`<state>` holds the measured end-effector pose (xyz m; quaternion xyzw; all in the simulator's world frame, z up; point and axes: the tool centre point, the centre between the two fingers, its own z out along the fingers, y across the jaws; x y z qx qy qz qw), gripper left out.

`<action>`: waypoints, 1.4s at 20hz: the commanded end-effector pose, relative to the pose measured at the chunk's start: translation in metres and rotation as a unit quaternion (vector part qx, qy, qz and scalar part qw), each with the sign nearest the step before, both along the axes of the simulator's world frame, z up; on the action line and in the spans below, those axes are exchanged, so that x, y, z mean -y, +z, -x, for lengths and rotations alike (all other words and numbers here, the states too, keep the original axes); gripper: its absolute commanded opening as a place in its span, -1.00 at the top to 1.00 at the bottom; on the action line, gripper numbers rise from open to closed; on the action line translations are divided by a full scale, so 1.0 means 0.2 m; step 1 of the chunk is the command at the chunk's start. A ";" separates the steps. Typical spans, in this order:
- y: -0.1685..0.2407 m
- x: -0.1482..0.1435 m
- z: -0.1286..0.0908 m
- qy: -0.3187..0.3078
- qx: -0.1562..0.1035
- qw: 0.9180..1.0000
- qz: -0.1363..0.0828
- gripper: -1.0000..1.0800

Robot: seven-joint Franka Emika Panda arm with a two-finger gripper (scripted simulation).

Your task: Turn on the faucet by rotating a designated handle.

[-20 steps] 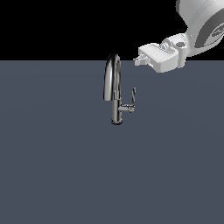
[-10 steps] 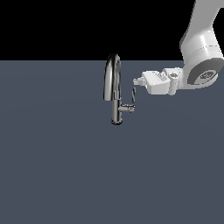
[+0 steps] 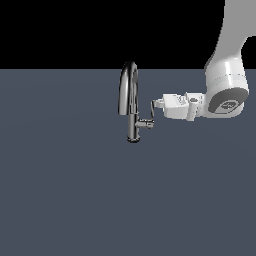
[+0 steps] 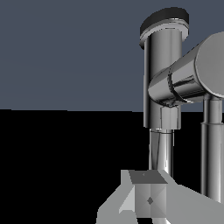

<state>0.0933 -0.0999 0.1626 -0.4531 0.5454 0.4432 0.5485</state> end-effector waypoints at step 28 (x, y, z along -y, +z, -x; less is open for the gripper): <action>0.03 -0.07 0.29 -0.003 -0.002 1.000 -0.003 1.00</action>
